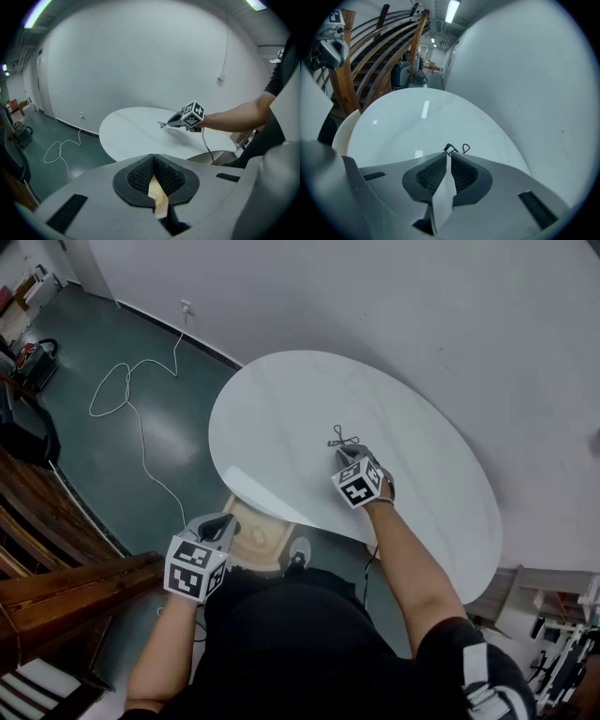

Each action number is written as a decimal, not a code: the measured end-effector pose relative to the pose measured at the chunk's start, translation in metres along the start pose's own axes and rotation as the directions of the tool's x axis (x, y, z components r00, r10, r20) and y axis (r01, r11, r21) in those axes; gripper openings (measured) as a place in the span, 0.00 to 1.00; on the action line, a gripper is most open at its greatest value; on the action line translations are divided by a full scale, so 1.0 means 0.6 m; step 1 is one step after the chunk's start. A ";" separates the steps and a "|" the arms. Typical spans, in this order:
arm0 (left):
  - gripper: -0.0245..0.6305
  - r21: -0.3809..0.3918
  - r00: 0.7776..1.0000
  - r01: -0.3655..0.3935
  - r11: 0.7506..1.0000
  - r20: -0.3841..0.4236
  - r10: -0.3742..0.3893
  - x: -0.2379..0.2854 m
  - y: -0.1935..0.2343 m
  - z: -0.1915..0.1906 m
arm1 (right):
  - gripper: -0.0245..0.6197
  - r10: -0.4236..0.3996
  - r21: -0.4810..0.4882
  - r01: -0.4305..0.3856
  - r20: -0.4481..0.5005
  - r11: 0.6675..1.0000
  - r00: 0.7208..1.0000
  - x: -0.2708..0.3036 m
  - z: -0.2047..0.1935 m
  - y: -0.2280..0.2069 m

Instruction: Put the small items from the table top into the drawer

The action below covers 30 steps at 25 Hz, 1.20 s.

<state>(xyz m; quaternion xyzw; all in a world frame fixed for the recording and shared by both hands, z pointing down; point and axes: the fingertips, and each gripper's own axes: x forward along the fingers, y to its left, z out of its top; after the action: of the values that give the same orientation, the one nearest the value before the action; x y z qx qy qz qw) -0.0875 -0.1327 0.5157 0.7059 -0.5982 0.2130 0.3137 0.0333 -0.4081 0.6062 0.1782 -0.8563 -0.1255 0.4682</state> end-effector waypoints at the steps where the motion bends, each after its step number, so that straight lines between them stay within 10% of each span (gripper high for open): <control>1: 0.06 -0.012 1.000 -0.012 1.000 0.001 0.012 -0.003 0.001 -0.002 | 0.06 0.006 -0.010 -0.006 -0.007 1.000 1.000 0.007 -0.002 -0.005; 16: 0.06 -0.115 0.993 -0.121 0.986 -0.003 0.121 -0.029 0.016 -0.024 | 0.12 0.079 -0.227 -0.100 -0.099 0.969 0.992 0.078 -0.008 -0.019; 30: 0.06 -0.047 0.999 -0.049 0.998 0.004 0.050 -0.036 0.038 -0.024 | 0.07 0.057 -0.156 -0.065 -0.058 0.986 0.997 0.021 0.018 0.015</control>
<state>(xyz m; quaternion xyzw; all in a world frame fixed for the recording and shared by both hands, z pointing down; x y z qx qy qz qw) -0.1132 -0.1095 0.5157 0.6839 -0.6212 0.2048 0.3233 0.0163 -0.4047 0.6132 0.1177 -0.8360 -0.1737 0.5070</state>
